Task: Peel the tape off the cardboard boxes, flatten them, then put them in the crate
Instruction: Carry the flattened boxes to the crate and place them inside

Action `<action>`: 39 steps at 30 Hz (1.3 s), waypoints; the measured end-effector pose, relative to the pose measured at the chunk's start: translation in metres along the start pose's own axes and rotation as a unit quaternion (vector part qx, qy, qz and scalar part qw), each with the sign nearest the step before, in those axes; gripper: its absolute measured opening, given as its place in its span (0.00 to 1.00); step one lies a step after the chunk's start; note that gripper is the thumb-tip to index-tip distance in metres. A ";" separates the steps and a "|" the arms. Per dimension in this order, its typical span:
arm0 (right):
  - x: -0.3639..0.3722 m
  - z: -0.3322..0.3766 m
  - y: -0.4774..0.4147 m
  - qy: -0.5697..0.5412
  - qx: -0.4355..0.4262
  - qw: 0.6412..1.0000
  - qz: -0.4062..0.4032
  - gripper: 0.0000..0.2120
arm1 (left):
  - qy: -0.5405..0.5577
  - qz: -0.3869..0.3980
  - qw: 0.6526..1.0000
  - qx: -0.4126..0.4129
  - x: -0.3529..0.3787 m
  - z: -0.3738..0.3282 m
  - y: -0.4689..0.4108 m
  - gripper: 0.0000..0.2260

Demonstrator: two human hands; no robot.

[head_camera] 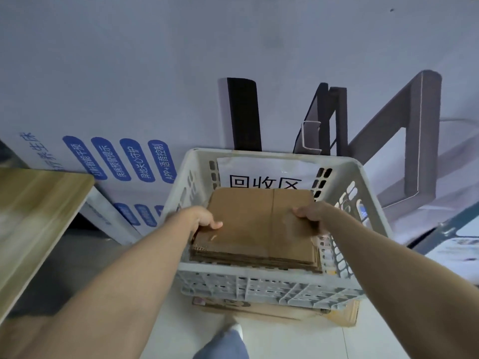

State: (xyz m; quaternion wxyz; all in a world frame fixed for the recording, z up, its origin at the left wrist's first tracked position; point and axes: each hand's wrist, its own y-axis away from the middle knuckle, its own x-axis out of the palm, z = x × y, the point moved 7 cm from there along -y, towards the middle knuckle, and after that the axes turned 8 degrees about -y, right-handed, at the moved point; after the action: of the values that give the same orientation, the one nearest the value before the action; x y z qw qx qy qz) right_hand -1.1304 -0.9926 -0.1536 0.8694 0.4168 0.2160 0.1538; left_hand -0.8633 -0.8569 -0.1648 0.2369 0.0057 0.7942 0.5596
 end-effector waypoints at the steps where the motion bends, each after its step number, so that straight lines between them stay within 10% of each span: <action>1: 0.005 -0.005 -0.008 0.007 0.012 1.000 0.001 0.24 | -0.031 -0.012 0.999 -0.003 -0.001 0.001 -0.011 0.26; 18: 0.039 -0.027 -0.123 0.065 0.016 0.995 -0.068 0.30 | -0.252 -0.054 0.966 -0.003 0.007 -0.011 -0.118 0.24; 39: 0.039 -0.013 -0.124 0.352 -0.057 0.920 -0.160 0.09 | -0.326 -0.224 0.916 0.065 0.006 -0.038 -0.124 0.08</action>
State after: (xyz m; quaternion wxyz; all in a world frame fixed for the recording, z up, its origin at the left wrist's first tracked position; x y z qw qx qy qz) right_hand -1.0929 -1.0412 -0.2685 0.7725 0.2454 0.5628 0.1619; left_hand -0.8515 -0.9355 -0.2681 0.6014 0.0249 0.6875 0.4062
